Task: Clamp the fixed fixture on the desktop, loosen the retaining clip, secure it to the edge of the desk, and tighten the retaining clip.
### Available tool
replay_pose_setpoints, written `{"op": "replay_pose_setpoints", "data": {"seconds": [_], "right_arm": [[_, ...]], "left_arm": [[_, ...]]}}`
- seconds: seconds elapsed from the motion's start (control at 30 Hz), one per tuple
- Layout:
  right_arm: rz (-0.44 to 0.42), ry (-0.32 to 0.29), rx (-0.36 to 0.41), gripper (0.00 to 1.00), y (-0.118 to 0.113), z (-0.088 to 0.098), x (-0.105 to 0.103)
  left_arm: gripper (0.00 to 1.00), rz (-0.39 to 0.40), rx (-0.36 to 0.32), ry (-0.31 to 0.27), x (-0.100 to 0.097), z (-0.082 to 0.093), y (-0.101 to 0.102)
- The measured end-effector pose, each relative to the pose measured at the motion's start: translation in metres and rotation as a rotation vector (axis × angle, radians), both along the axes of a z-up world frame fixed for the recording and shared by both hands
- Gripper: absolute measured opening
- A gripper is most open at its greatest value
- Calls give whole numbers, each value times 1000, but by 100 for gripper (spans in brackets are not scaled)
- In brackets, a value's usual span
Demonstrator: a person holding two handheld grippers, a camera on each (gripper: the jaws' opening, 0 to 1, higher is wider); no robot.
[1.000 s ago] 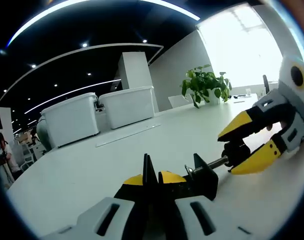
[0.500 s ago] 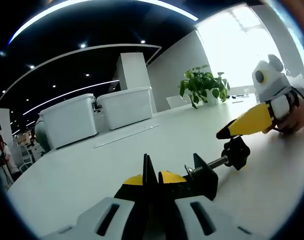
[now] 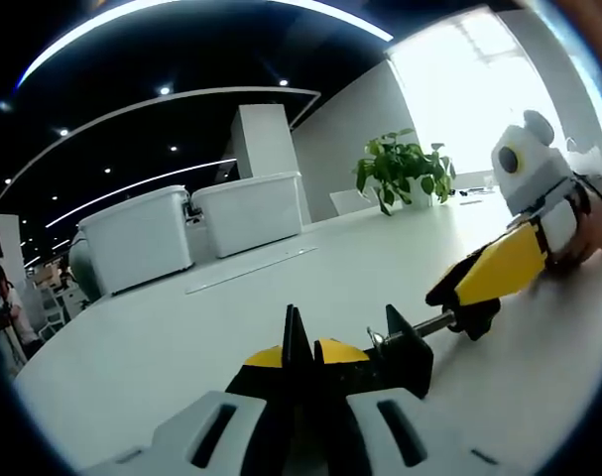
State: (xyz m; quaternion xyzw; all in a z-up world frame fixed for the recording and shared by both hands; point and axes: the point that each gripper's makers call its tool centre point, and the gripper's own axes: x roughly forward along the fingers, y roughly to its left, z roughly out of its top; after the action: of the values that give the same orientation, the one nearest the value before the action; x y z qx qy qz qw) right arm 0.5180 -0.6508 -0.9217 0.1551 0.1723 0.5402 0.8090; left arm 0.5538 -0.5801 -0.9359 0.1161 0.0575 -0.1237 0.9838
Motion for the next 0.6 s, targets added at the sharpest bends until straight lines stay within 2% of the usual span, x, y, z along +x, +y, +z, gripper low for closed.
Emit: {"op": "replay_pose_setpoints", "data": {"seconds": [0.13,0.2,0.47,0.6], "right_arm": [[5,27,6,22,0,-1,-2],[0,21,-3,22,-2,-1,3],[-15,-244,-99,21,-2,3,0],[-24,-441,-182,21,1,6,-5]], "left_arm": [[8,2,0,0,1,0,0],[8,3,1,-1,1,0,0],[8,3,4,-4,1,0,0],[8,3,5,-6,1,0,0]]}}
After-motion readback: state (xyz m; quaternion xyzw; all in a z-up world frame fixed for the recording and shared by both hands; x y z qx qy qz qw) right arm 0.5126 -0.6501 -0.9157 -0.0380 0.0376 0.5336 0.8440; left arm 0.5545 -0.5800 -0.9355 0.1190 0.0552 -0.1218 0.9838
